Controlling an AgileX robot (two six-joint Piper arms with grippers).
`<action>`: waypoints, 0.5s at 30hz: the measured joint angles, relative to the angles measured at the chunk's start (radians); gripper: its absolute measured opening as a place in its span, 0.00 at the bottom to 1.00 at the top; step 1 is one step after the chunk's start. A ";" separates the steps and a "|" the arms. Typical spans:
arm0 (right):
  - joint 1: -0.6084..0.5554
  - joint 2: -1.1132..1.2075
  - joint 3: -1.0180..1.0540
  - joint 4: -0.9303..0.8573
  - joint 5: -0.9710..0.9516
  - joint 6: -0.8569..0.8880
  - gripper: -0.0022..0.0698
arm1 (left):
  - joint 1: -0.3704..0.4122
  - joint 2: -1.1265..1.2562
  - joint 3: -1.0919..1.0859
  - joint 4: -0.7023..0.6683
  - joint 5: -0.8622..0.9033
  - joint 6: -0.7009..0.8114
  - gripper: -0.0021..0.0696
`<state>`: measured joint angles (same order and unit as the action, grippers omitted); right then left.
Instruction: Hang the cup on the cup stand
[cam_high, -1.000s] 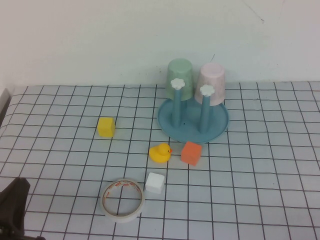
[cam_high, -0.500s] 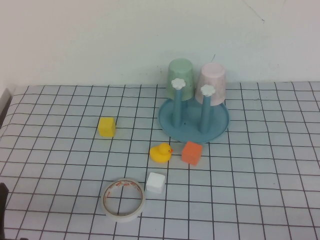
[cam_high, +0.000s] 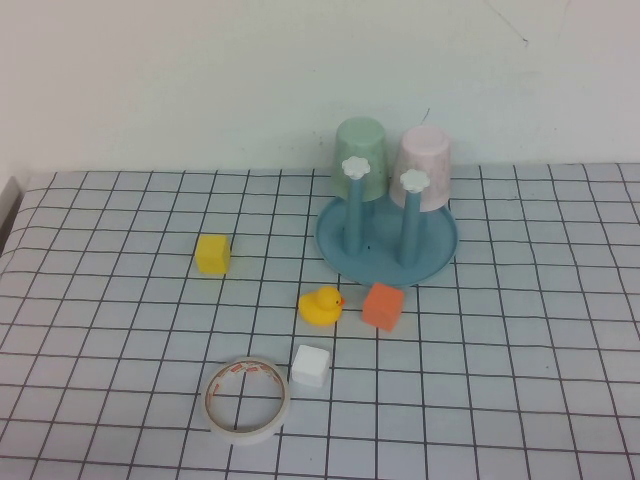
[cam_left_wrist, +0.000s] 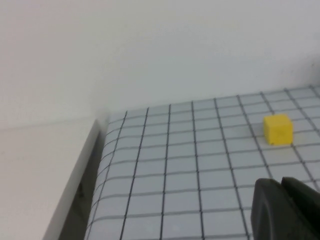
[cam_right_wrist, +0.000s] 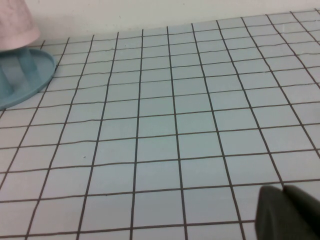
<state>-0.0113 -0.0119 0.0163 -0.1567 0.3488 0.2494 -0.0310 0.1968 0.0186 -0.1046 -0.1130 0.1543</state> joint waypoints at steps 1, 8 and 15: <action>0.000 0.000 0.000 0.000 0.000 0.000 0.03 | 0.012 -0.032 0.000 0.019 0.033 -0.013 0.03; 0.000 0.000 0.000 0.000 0.000 0.000 0.03 | 0.057 -0.201 0.000 0.075 0.271 -0.046 0.03; 0.000 0.000 0.000 0.000 0.000 0.000 0.03 | 0.057 -0.207 0.000 0.086 0.403 -0.051 0.03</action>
<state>-0.0113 -0.0119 0.0163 -0.1567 0.3488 0.2494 0.0262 -0.0102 0.0186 -0.0191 0.2899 0.1031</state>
